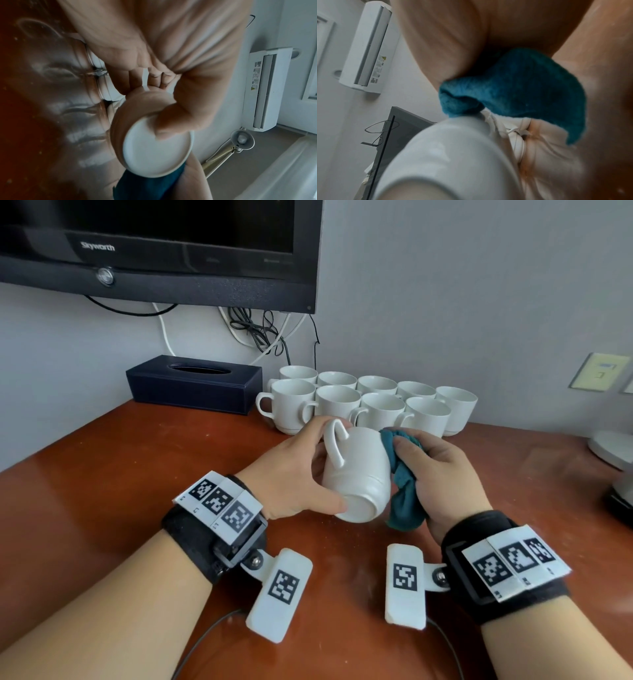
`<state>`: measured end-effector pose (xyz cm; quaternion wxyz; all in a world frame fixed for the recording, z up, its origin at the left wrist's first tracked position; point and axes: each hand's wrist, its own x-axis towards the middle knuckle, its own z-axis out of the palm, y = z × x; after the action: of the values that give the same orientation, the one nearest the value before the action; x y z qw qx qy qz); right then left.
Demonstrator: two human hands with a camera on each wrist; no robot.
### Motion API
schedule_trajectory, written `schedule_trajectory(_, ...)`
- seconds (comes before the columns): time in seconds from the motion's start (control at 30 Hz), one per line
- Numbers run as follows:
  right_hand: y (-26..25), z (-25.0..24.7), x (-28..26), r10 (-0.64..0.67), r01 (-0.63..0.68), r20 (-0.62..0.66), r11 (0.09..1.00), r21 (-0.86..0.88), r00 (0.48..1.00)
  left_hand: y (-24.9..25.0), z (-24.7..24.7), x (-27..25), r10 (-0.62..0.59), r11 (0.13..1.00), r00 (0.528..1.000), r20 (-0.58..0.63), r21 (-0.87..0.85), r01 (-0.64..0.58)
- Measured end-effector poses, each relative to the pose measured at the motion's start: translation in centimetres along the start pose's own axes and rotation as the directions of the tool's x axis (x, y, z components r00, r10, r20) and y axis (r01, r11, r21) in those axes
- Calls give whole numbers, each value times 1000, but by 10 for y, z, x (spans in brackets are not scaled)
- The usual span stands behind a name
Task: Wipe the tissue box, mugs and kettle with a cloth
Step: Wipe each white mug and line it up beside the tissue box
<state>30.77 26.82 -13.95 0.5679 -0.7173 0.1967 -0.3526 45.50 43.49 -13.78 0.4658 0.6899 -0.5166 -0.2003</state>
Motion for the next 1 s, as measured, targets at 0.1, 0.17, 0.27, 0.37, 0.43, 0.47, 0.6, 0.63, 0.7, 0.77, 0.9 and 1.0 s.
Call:
schedule_trajectory(0.1,2,2,2,67,-67,42,998,9,997,-3,-1,-1,-15,998,1000,19,-68,17)
schedule_trajectory(0.17,2,1,2,75,-76,76,997,20,994,-2,-1,-2,-18,997,999,41,-75,21)
schedule_trajectory(0.27,3,-1,2,74,-73,111,997,-5,991,2,0,-4,5,997,997,79,-82,1)
schedule_trajectory(0.37,3,-1,2,82,-76,121,996,-50,989,4,-1,-5,11,1000,996,88,20,-13)
schedule_trajectory(0.43,1,-1,1,77,-68,111,994,-86,991,5,-3,-5,-9,988,995,99,153,-6)
schedule_trajectory(0.47,0,0,0,71,-60,105,993,-105,992,6,-4,-5,-26,977,994,108,215,3)
schedule_trajectory(0.6,-4,2,-3,51,-33,102,985,-169,993,6,-5,-4,-83,939,989,122,341,37)
schedule_trajectory(0.63,-4,2,-4,53,-34,99,984,-177,994,6,-6,-4,-89,934,989,120,356,41)
schedule_trajectory(0.7,-5,2,-4,58,-39,89,980,-193,994,7,-7,-4,-91,925,989,120,377,40)
schedule_trajectory(0.77,-6,2,-4,51,-33,78,977,-211,996,9,-7,-4,-97,919,989,115,391,45)
schedule_trajectory(0.9,-6,5,-5,26,-10,64,971,-239,998,13,-6,-4,-77,895,993,93,445,28)
schedule_trajectory(1.0,-6,5,-4,6,11,64,964,-267,998,17,-4,-3,-18,856,997,79,516,-26)
